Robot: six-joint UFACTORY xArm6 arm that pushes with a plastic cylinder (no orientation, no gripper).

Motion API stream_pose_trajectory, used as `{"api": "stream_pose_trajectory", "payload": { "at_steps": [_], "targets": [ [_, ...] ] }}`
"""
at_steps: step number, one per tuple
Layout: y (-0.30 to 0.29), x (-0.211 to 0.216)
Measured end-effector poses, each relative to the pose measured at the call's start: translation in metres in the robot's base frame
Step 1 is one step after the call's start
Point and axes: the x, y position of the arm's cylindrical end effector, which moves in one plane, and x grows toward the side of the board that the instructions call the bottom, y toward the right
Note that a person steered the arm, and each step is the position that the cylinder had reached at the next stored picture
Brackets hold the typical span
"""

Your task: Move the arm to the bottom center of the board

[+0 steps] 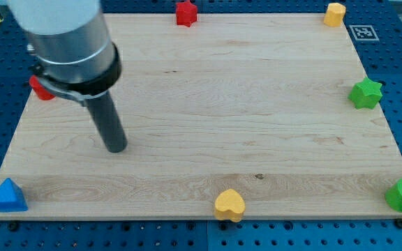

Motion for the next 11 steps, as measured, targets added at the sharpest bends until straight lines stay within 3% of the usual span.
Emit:
{"api": "stream_pose_trajectory", "payload": {
  "at_steps": [2, 5, 7, 8, 11],
  "targets": [
    [0.050, 0.009],
    [0.056, 0.022],
    [0.056, 0.048],
    [0.063, 0.088],
    [0.073, 0.056]
  ]
}}
